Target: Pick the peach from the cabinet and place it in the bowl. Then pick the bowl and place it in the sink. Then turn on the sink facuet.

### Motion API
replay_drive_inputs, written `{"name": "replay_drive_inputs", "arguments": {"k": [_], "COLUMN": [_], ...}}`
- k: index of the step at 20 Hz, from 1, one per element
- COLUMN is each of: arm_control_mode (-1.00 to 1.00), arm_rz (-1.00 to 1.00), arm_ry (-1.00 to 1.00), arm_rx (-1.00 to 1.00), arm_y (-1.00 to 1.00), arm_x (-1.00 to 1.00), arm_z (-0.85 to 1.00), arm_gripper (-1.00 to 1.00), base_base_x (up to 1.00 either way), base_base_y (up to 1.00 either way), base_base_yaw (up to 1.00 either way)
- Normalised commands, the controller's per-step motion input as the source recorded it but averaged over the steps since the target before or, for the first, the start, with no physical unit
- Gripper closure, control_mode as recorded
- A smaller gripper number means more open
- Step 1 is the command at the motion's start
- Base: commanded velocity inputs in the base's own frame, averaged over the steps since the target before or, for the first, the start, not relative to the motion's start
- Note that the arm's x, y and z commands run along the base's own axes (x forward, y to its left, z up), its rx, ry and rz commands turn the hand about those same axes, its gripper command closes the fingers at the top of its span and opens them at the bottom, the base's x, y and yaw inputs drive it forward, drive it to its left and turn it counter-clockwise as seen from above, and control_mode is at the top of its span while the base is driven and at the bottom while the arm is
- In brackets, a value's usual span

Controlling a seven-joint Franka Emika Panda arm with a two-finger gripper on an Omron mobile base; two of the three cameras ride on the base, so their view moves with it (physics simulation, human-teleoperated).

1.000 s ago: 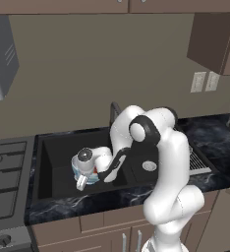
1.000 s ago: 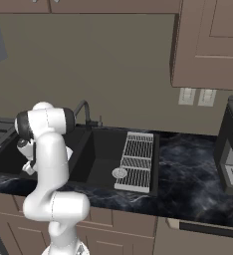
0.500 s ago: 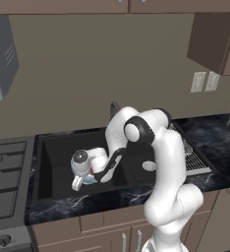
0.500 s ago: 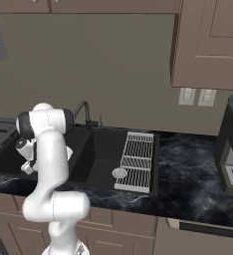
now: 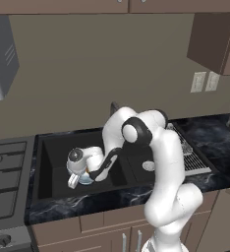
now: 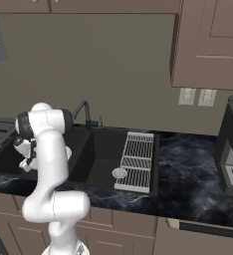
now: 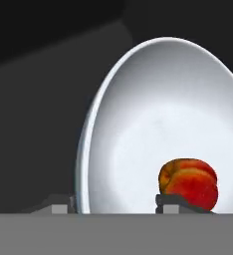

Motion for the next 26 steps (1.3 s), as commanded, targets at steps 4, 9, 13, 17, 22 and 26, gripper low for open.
{"name": "replay_drive_inputs", "arguments": {"k": [4, 9, 13, 17, 22, 26], "arm_control_mode": [-1.00, -1.00, -1.00, -1.00, -1.00, -1.00], "arm_rz": [-0.06, -0.06, -0.06, -0.06, -0.07, -0.06], "arm_ry": [0.00, 0.00, 0.00, 0.00, 0.00, 0.00], "arm_rx": [0.02, 0.04, 0.04, 0.05, 0.08, 0.15], "arm_y": [0.00, 0.01, 0.00, 0.00, -0.01, -0.08], "arm_x": [-0.07, -0.37, -0.42, -0.48, -0.47, -0.48], "arm_z": [0.69, 0.99, 1.00, 1.00, 1.00, 1.00], "arm_gripper": [-1.00, -1.00, -1.00, -1.00, -1.00, -1.00], "base_base_x": [0.00, 0.00, 0.00, 0.00, 0.00, 0.00], "base_base_y": [0.00, 0.00, 0.00, 0.00, 0.00, 0.00], "base_base_yaw": [0.00, 0.00, 0.00, 0.00, 0.00, 0.00]}}
